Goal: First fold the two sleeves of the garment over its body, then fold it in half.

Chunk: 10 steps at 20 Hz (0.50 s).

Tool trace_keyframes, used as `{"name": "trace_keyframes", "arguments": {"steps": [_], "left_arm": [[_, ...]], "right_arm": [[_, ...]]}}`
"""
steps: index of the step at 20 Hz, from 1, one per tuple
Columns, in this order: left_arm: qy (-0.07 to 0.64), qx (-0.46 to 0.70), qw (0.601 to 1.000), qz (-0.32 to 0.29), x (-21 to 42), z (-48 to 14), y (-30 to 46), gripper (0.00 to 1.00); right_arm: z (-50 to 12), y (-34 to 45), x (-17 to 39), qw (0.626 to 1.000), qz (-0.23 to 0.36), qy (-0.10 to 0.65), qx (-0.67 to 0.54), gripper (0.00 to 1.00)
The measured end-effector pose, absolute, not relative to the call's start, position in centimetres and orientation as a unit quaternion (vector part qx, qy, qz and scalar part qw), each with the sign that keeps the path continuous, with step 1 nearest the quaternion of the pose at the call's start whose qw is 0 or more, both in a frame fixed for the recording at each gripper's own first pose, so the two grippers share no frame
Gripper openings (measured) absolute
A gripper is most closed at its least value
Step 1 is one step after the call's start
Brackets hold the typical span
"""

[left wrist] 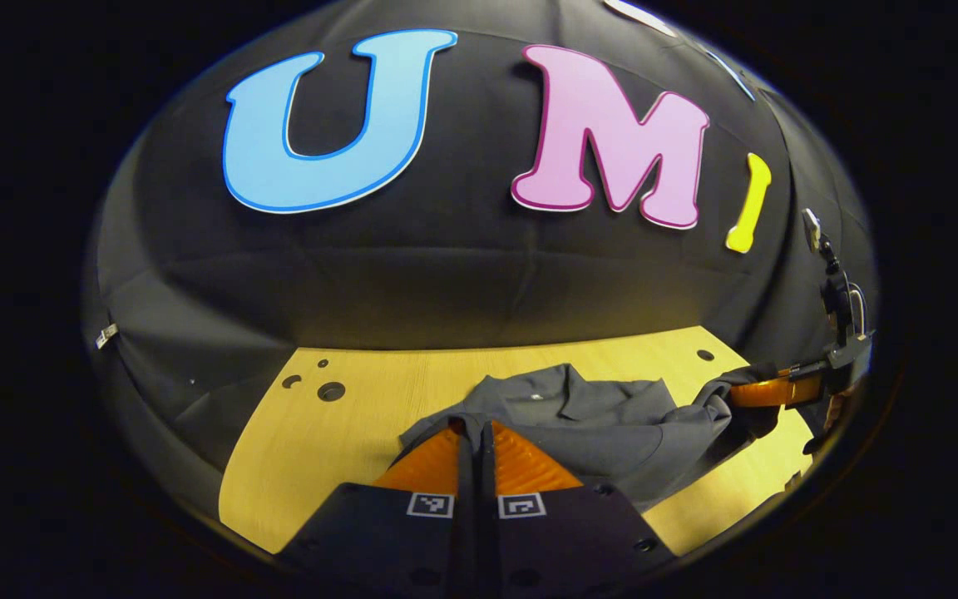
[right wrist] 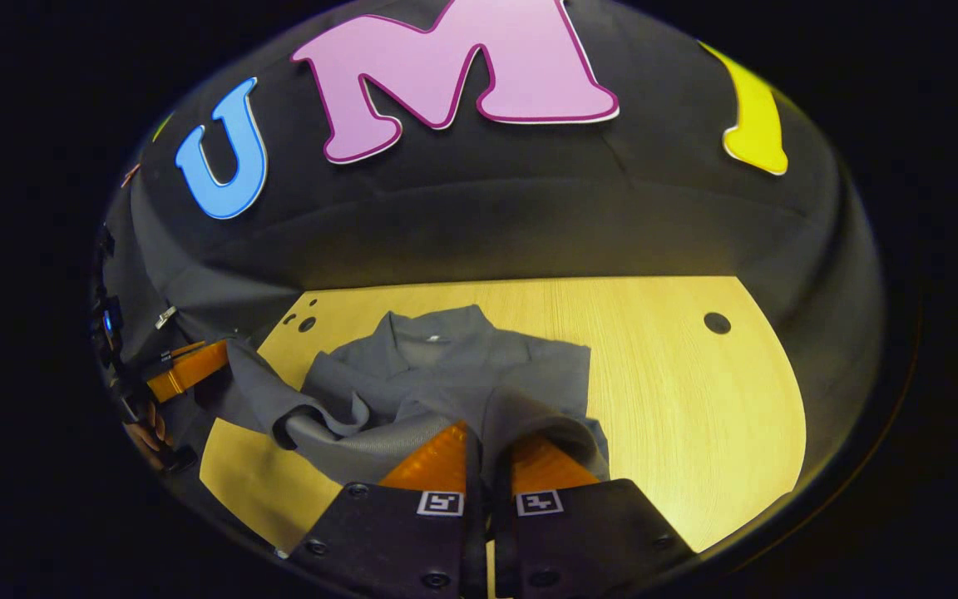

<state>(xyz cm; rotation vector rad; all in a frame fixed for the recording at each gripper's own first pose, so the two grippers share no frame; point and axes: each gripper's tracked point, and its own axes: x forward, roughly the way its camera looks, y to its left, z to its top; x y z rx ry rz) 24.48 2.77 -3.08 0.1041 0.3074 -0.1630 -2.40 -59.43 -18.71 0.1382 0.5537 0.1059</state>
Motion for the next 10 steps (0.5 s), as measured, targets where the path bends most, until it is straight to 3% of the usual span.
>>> {"name": "trace_keyframes", "arguments": {"steps": [10], "left_arm": [[0.178, 0.009, 0.983, -0.041, 34.8, -9.2, 5.4, 0.05]], "right_arm": [[-22.4, -60.2, 6.6, 0.959, 0.049, 0.273, 0.063, 0.08]]}}
